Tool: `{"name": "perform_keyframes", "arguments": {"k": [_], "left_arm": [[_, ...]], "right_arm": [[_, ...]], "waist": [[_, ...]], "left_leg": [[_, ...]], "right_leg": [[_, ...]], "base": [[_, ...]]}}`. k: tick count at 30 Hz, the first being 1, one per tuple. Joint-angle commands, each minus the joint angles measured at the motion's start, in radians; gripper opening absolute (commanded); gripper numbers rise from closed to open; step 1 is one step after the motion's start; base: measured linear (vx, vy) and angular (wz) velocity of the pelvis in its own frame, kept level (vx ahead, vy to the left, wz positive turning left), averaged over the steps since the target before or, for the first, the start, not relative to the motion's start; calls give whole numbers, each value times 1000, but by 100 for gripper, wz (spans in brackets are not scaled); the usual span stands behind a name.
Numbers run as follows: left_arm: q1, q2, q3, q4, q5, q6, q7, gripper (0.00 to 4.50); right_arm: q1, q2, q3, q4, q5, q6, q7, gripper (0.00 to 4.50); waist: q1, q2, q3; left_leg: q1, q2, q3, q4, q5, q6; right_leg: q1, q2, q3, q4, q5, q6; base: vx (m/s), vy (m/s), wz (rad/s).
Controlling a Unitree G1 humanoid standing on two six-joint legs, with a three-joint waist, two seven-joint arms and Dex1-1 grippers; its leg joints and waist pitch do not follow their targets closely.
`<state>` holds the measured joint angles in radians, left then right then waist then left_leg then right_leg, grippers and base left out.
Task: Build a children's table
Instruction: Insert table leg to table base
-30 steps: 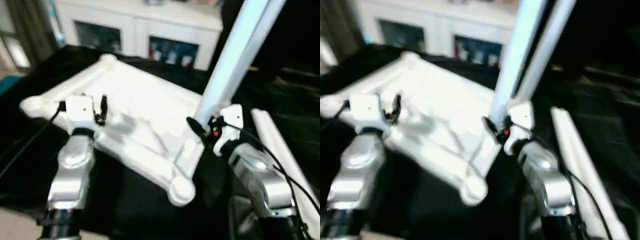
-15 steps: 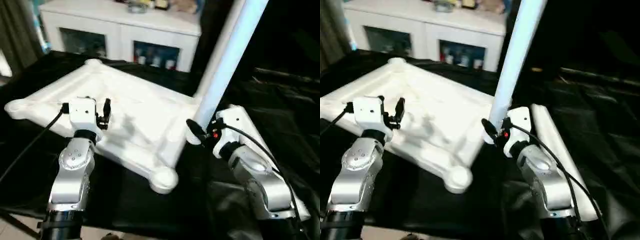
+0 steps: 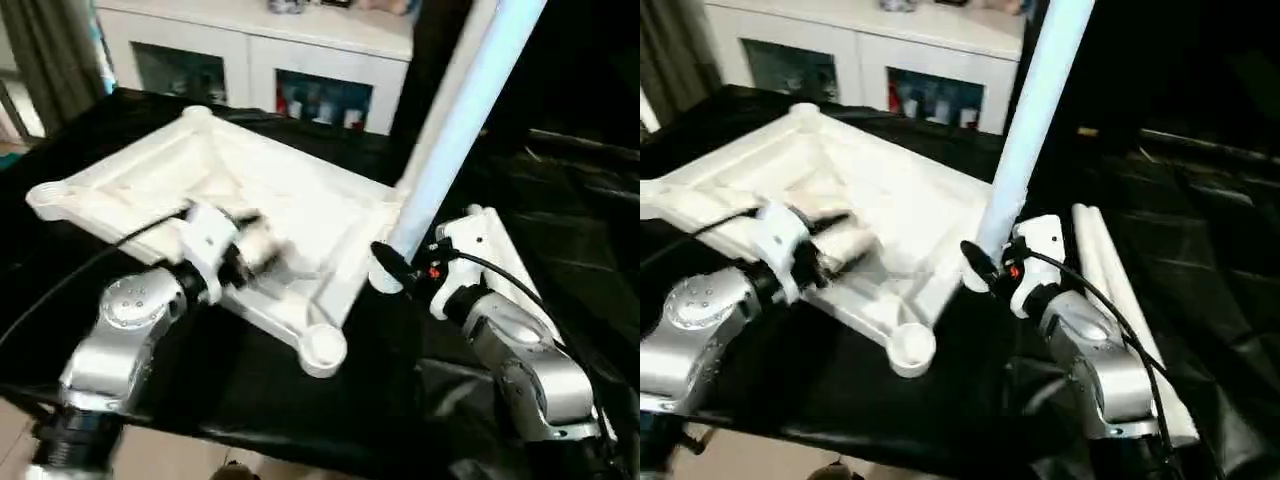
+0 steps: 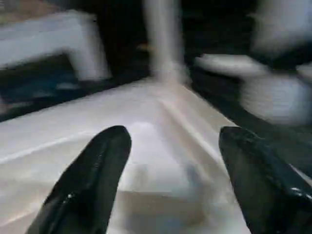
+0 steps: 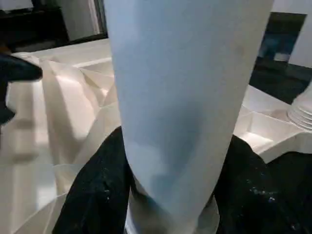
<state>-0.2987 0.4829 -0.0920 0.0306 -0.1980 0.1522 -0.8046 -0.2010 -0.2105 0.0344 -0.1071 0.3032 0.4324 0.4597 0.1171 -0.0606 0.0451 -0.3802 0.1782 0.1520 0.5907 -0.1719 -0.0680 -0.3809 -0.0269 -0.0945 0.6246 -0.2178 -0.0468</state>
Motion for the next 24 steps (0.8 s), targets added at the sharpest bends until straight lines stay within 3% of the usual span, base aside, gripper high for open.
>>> {"name": "perform_keyframes", "arguments": {"k": [1, 3, 4, 7, 9, 10, 11, 13, 14, 17, 19, 22, 24], "left_arm": [[-69, 56, -55, 41, -9, 4, -176, 378], [-129, 115, -104, 85, 1, 3, -311, 388], [-150, 136, -123, 98, 3, 14, -363, 397], [-187, 176, -168, 130, 21, 10, -464, 413], [-206, 180, -199, 159, 54, -37, -498, 413], [-210, 182, -211, 166, 61, -50, -512, 388], [-218, 180, -228, 181, 80, -94, -524, 381], [-233, 168, -250, 208, 100, -151, -537, 379], [-241, 166, -259, 218, 103, -155, -545, 372], [-271, 165, -292, 273, 137, -194, -563, 337], [-287, 163, -306, 314, 163, -228, -573, 335], [-316, 156, -318, 383, 191, -283, -587, 293], [-324, 155, -322, 402, 200, -298, -589, 294]], "right_arm": [[0, -34, -27, -23, 33, 7, 51, 192], [12, -74, -29, -32, 56, 10, 113, 192], [19, -89, -32, -38, 67, 7, 138, 192], [39, -114, -43, -57, 84, 1, 177, 192], [64, -134, -45, -87, 106, 11, 211, 192], [70, -140, -45, -94, 112, 15, 218, 192], [81, -149, -43, -105, 119, 21, 228, 192], [99, -159, -40, -117, 119, 18, 234, 192], [105, -162, -40, -119, 116, 15, 232, 192], [116, -168, -43, -123, 112, 7, 224, 192], [123, -168, -48, -130, 112, 8, 222, 192], [136, -178, -45, -144, 113, 10, 230, 192], [141, -182, -42, -146, 109, 8, 231, 192]], "waist": [[-2, 24, -51], [-1, 25, -51], [-1, 33, -50], [-5, 28, -45], [-2, 28, -44], [-2, 29, -45], [0, 34, -46], [0, 33, -45], [1, 40, -46], [0, 37, -45], [-1, 40, -46], [0, 44, -47], [1, 42, -49]], "left_leg": [[33, 66, -19, -80, -228, -9], [30, 65, -16, -78, -210, -8], [31, 67, -16, -78, -216, -9], [24, 65, -14, -80, -230, -11], [29, 66, -11, -77, -234, -4], [28, 65, -10, -77, -230, -1], [29, 65, -11, -77, -227, 1], [29, 67, -12, -78, -224, 3], [30, 66, -12, -76, -222, 2], [30, 66, -11, -76, -227, 2], [31, 66, -11, -75, -223, 1], [31, 66, -12, -75, -222, 4], [30, 67, -11, -73, -211, 4]], "right_leg": [[36, -126, 77, -85, -141, -86], [41, -128, 78, -83, -135, -87], [41, -131, 80, -81, -141, -88], [48, -136, 80, -87, -202, -89], [45, -136, 83, -95, -240, -80], [47, -138, 83, -95, -258, -80], [47, -137, 83, -97, -262, -79], [48, -136, 82, -99, -261, -77], [47, -136, 82, -98, -259, -80], [47, -135, 81, -99, -262, -91], [47, -135, 80, -97, -253, -94], [48, -135, 80, -98, -242, -97], [50, -135, 81, -94, -221, -101]], "base": [[0, 0, 0], [0, 0, 0], [0, 0, 0], [0, 0, 0], [0, 0, 0], [0, 0, 0], [0, 0, 0], [0, 0, 0], [0, 0, 0], [0, 0, 0], [0, 0, 0], [0, 0, 0], [0, 0, 0]]}}
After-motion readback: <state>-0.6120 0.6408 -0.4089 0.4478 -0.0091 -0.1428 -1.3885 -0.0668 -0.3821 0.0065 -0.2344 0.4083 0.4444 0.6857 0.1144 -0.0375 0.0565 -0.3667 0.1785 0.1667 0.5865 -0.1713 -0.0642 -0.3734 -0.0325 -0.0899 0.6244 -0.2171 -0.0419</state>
